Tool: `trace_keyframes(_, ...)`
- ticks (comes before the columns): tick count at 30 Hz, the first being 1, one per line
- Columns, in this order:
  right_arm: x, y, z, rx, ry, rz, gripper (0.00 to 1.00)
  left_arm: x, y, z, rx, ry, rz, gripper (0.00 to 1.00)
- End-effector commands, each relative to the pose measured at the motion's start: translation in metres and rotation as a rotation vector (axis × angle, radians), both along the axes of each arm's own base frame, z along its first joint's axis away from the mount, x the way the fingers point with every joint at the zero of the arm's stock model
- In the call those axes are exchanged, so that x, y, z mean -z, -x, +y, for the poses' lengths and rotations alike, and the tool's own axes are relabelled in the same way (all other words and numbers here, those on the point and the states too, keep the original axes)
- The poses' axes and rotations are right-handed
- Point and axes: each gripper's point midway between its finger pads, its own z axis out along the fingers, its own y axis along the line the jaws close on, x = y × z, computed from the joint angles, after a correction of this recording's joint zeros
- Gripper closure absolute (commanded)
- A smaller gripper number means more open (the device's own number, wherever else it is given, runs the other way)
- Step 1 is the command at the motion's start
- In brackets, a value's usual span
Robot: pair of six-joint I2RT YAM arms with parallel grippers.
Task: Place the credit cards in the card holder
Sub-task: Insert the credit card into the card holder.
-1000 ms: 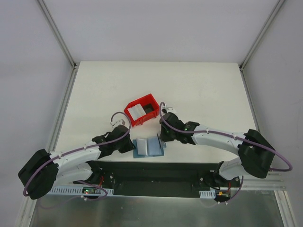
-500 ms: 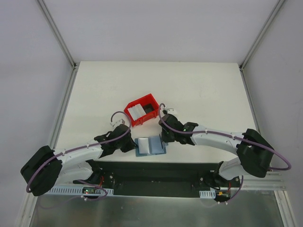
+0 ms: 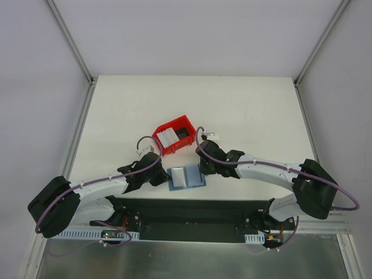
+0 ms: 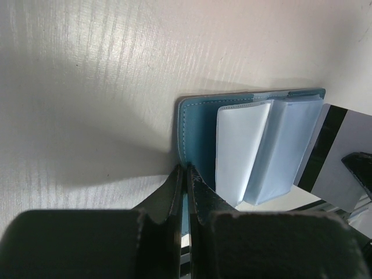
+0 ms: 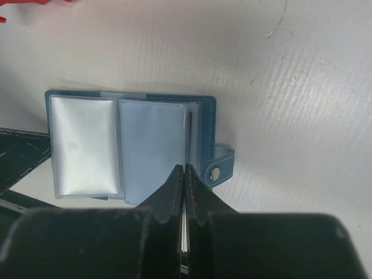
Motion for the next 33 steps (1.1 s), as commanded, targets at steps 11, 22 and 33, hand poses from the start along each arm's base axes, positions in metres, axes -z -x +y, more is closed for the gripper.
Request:
trace_keyframes(11, -0.033, 0.002, 0.043, -0.106, -0.075, -0.052, 1.00, 0.015, 0.005, 0.008, 0.009, -0.050, 0.021, 1.00)
trace_keyframes(22, -0.023, 0.011, 0.091, -0.213, -0.159, 0.045, 1.00, 0.016, 0.000, 0.001, 0.029, -0.034, 0.004, 1.00)
trace_keyframes(33, -0.025, -0.007, 0.047, -0.073, -0.258, 0.017, 1.00, 0.023, 0.006, 0.010, 0.014, -0.046, 0.010, 1.00)
